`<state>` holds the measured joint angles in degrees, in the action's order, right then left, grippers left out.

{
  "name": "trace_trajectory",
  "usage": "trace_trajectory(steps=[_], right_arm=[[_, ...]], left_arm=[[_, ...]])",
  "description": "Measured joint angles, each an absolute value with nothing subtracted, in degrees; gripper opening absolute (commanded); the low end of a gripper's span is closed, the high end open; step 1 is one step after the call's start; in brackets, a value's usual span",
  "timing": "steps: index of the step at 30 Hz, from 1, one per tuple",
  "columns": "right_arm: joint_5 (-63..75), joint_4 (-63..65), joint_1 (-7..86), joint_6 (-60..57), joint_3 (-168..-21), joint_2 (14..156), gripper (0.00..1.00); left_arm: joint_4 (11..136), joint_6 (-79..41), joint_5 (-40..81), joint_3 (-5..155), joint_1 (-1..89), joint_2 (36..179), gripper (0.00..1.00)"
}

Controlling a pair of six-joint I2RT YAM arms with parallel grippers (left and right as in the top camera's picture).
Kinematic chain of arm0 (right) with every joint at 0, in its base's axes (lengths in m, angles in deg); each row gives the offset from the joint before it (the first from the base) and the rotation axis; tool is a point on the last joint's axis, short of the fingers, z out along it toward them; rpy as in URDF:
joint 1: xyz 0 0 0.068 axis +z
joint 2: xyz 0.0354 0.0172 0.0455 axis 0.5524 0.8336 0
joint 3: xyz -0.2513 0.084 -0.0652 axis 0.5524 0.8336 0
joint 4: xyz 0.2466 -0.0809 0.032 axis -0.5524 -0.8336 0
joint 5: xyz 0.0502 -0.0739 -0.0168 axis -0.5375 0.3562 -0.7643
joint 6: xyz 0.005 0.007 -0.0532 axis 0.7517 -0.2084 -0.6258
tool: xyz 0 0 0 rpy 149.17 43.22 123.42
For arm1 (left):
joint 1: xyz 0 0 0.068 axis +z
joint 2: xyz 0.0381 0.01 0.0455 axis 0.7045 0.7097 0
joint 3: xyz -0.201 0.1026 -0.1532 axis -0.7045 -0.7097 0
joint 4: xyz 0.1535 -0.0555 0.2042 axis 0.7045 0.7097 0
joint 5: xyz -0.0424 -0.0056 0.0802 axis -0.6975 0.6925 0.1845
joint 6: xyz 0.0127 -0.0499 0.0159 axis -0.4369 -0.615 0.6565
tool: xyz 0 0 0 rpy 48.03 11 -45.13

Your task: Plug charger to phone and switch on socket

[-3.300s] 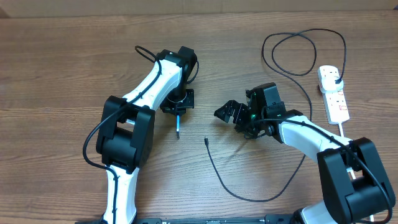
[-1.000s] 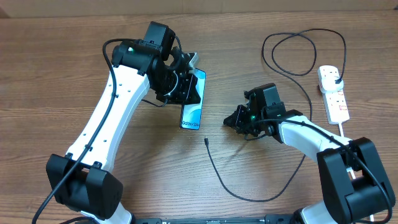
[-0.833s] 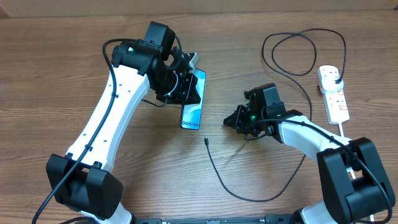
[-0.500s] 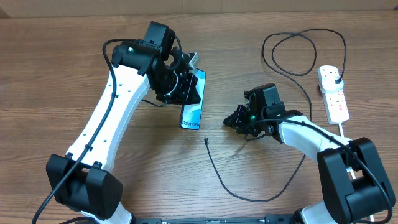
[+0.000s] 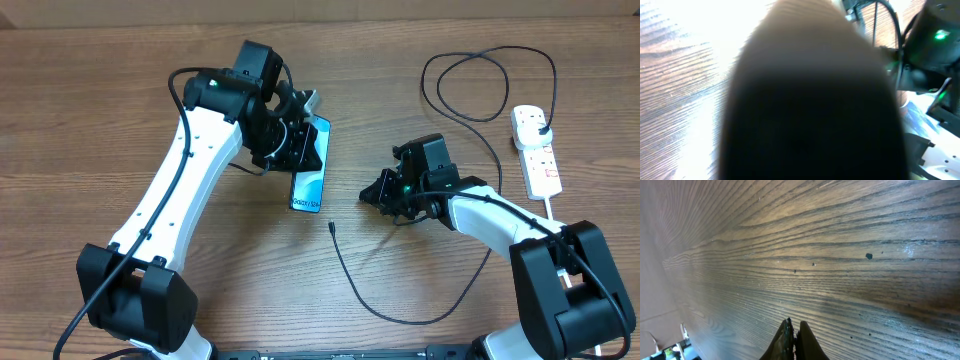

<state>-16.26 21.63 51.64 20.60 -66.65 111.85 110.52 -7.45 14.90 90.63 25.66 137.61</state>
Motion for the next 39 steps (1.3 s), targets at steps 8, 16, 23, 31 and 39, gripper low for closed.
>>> trace_trajectory(steps=[8, 16, 23, 31, 39], right_arm=[[-16.3, 21.6, 51.6, 20.6, -66.6, 111.9, 0.06], [-16.3, 21.6, 51.6, 20.6, -66.6, 111.9, 0.07], [-16.3, 21.6, 51.6, 20.6, -66.6, 111.9, 0.10], [-16.3, 21.6, 51.6, 20.4, -66.6, 111.9, 0.12], [-16.3, 21.7, 51.6, 20.4, -66.6, 111.9, 0.12]], left_arm=[[104.0, -7.9, 14.9, 82.2, 25.7, 137.6, 0.04], [91.7, -11.9, 15.2, 70.3, 25.7, 137.6, 0.04], [80.5, -16.1, 15.3, 61.4, 25.7, 137.6, 0.04], [74.1, -17.0, 15.3, 57.1, 25.7, 137.6, 0.04], [73.1, -17.2, 15.3, 56.5, 25.7, 137.5, 0.04]])
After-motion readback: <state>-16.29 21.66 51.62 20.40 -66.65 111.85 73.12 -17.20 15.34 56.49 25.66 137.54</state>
